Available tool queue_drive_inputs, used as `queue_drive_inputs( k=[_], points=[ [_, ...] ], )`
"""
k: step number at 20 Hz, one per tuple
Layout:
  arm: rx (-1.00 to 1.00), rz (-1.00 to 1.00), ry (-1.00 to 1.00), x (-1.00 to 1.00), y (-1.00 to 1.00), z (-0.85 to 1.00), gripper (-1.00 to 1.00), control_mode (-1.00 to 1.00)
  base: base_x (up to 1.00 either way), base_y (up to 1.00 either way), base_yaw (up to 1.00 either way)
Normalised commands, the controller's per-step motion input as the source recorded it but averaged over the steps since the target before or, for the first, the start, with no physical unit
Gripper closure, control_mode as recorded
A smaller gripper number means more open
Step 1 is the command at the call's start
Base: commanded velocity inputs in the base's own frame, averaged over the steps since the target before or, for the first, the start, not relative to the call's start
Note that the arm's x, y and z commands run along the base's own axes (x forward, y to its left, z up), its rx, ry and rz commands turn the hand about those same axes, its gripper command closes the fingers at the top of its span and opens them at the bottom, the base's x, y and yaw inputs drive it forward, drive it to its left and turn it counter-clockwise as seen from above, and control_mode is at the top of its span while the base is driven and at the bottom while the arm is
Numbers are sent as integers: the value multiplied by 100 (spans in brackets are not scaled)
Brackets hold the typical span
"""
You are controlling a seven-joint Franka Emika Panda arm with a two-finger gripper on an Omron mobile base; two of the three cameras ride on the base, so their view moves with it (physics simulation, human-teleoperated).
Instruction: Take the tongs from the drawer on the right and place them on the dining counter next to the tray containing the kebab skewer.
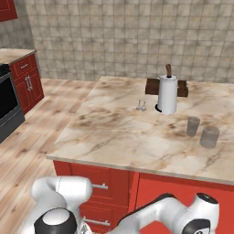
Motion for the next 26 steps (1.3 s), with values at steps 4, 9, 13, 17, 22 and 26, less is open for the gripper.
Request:
queue_drive_inputs(
  k=[4, 9, 13, 17, 22, 26],
  points=[
    [0, 0, 14, -1, 0, 91, -100, -100, 0, 0, 0],
    [0, 0, 9, -2, 0, 82, -100, -100, 0, 0, 0],
    [0, 1, -1, 5, 10, 45, -100, -100, 0, 0, 0],
    [0, 6, -9, 15, 17, 20, -100, -100, 0, 0, 0],
    [0, 11, 2, 21, 20, 20, -100, -100, 0, 0, 0],
    [0, 9, 2, 19, 9, 9, -100, -100, 0, 0, 0]
  ],
)
